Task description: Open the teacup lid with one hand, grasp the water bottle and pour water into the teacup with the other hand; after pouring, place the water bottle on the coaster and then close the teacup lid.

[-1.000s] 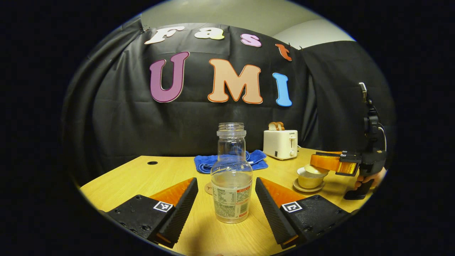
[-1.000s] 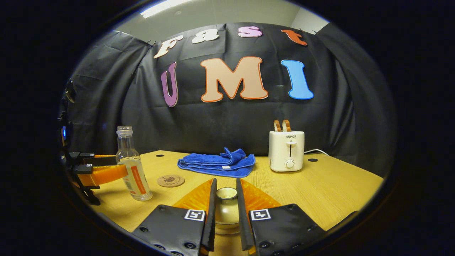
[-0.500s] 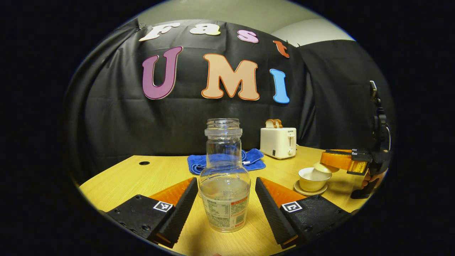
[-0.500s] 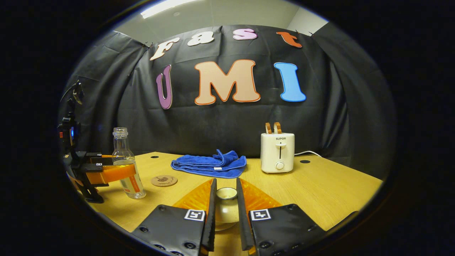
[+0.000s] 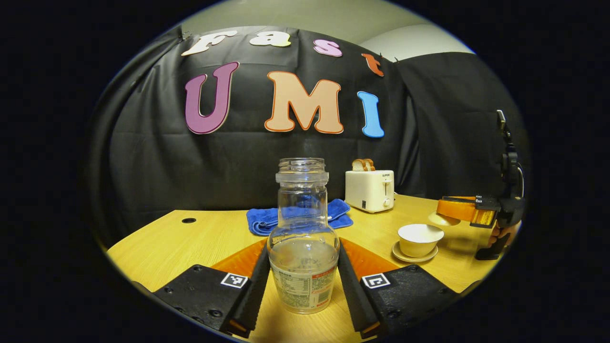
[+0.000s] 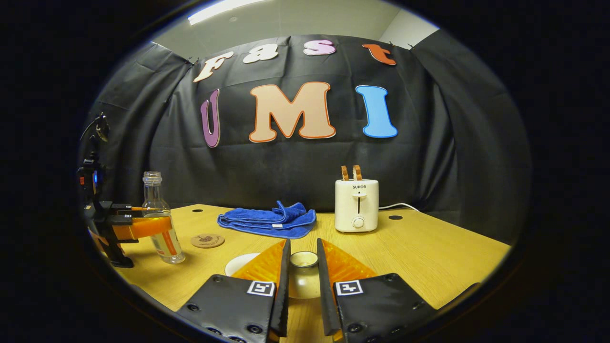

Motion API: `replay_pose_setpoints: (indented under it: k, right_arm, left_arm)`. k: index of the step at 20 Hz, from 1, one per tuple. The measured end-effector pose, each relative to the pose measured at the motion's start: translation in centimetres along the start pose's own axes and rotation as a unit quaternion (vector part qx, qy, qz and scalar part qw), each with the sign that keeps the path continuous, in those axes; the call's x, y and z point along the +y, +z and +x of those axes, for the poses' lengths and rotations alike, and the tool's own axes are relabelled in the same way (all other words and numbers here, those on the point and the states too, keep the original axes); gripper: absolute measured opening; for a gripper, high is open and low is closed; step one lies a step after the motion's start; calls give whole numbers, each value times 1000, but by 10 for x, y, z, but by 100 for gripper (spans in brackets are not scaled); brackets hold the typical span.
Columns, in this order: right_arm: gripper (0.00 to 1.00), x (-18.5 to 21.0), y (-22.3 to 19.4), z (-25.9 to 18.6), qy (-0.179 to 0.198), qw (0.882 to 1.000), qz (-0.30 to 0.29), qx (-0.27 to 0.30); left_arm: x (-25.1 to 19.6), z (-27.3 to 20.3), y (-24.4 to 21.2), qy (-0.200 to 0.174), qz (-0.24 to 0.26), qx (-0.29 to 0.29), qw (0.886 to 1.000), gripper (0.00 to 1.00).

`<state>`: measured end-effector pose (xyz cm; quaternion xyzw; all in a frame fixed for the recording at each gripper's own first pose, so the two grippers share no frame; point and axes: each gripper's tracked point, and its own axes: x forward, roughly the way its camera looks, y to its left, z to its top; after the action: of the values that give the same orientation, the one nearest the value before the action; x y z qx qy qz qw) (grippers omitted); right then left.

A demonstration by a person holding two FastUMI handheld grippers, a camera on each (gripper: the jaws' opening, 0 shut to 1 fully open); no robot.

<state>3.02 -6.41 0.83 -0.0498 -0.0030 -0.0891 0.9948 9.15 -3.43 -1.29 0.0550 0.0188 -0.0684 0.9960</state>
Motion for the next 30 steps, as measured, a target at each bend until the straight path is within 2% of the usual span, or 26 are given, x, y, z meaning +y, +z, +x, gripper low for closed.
replay_pose_setpoints:
  k: [1, 4, 7, 9, 13, 17, 21, 23, 28, 30]
  right_arm:
    - [32, 0, 0, 0, 3, 1000, 0, 0]
    - [32, 2, 1, -2, 9, 1000, 1, -1]
    - [32, 6, 0, -3, 21, 1000, 1, 2]
    - [32, 4, 0, -4, 19, 1000, 1, 2]
    - [31, -4, 0, -8, 19, 1000, 1, 2]
    - [32, -21, 1, -12, 12, 1000, 1, 2]
    - [32, -42, 2, -14, -3, 1000, 1, 1]
    - [32, -51, 2, -15, -12, 1000, 1, 1]
    - [31, -54, 3, -16, -12, 1000, 1, 0]
    - [32, -54, 2, -17, -11, 1000, 1, 0]
  left_arm:
    - [-2, -1, -1, 0, 15, 4, 1000, 71]
    - [2, -4, -2, 25, 115, 8, 993, 71]
    - [-6, -4, -8, 20, 229, 38, 973, 70]
    - [-12, 3, -10, 12, 279, 56, 959, 70]
    - [-11, 16, -5, 14, 326, 76, 942, 70]
    - [-15, 33, 5, 15, 397, 81, 914, 70]
    - [-38, 46, 0, -8, 411, 84, 908, 70]
    - [-50, 50, -8, -20, 429, 87, 899, 70]
    - [-71, 57, -29, -48, 507, 95, 856, 70]
    - [-72, 57, -32, -53, 526, 97, 843, 70]
